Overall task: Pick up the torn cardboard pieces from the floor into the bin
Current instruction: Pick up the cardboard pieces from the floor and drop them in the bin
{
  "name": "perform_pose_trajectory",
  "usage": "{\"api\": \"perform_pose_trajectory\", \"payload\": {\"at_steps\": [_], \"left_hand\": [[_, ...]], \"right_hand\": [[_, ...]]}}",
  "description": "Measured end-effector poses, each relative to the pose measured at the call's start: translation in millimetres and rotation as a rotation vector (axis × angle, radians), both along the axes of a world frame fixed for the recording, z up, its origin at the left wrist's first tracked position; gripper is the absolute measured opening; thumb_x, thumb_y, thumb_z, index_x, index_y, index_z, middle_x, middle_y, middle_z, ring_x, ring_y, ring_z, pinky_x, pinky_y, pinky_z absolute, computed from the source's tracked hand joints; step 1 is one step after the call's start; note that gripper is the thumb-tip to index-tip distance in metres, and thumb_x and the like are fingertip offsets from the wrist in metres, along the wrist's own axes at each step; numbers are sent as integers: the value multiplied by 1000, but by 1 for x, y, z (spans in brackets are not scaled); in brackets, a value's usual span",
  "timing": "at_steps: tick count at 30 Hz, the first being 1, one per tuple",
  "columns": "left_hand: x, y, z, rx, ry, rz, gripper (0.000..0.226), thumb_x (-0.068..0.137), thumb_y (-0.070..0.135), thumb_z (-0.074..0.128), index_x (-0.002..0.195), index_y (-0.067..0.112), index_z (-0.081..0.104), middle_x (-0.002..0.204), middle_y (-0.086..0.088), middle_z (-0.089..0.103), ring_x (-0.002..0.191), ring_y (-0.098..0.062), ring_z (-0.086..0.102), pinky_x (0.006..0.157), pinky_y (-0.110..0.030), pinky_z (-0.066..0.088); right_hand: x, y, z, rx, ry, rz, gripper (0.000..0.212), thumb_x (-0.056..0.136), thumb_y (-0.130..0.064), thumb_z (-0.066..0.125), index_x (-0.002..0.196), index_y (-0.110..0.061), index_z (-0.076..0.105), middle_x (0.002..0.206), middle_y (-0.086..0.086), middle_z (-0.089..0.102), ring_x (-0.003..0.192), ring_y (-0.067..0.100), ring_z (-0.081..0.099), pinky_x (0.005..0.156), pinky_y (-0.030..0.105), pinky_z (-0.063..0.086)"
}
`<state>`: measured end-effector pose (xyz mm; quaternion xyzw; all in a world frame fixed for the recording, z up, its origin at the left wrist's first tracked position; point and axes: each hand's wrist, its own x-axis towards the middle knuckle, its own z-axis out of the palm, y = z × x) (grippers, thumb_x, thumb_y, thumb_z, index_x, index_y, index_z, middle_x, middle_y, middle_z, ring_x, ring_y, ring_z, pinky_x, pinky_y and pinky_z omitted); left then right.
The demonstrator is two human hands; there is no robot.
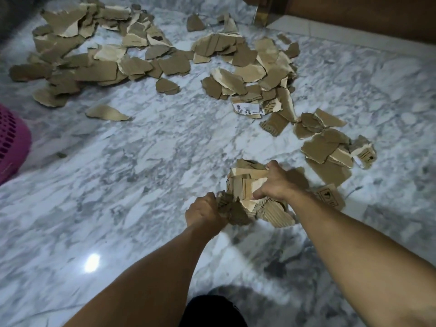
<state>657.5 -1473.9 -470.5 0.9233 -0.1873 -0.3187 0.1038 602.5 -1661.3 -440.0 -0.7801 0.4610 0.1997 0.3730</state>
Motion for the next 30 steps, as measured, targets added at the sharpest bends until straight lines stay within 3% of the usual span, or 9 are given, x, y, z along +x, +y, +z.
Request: {"api": "perform_pose_trajectory", "payload": {"at_steps": [9,13,16,18,20,22,26,28,30], "left_hand": [[-8,2,5,-55,-67,-17,34,79,41,59,104,18,52,98,-4,66,93,-28,63,69,-30,44],[-1,5,10,-97,1,19,25,76,41,61,89,22,53,85,-1,64,84,-24,64,62,-26,44],[12,5,20,-179,66,49,24,73,36,69,73,24,48,69,6,55,68,-19,57,57,-23,39],[23,2,24,-245,94,40,23,72,34,72,77,26,51,76,3,58,75,-20,56,63,-26,39],[30,-8,29,-305,122,52,24,70,31,75,83,24,55,82,0,62,79,-21,60,63,-29,43],[34,-20,31,-355,135,62,28,68,30,76,88,18,60,86,-2,66,82,-22,63,66,-32,49],[28,-36,30,-345,171,-116,20,73,22,75,84,14,60,87,-3,60,85,-16,58,62,-20,46],[20,-36,21,-294,128,-269,32,70,28,78,96,14,65,101,-5,54,101,-17,54,74,-21,45],[12,-32,14,-232,58,-375,48,65,39,78,105,17,63,115,-4,41,115,-18,40,83,-25,44]], "right_hand": [[2,-2,-7,48,-77,-47,105,50,-10,92,142,-17,44,128,5,62,117,28,59,100,40,50],[2,-8,6,124,-116,-118,91,60,-1,87,140,-20,47,122,-1,58,102,17,57,71,21,51],[-2,-27,23,123,-183,-228,82,62,-10,90,132,-26,51,124,0,60,106,19,56,75,23,48],[-6,-41,35,113,-197,-294,86,63,-14,90,137,-19,47,127,7,62,110,26,58,73,27,49],[-15,-55,44,83,-178,-308,84,69,-16,87,140,-15,42,133,8,55,118,30,54,85,34,48],[-26,-67,48,42,-178,-272,76,67,-14,87,132,-16,47,131,7,56,118,29,54,89,31,45],[-45,-59,38,95,-13,-54,64,63,-4,88,118,-18,59,98,0,66,83,15,61,62,20,43],[-50,-46,23,53,5,65,81,57,-7,92,130,-17,57,109,0,65,85,13,58,61,17,44],[-50,-34,12,7,22,172,100,52,-18,95,140,-16,49,128,6,60,100,17,58,74,18,46]]}}
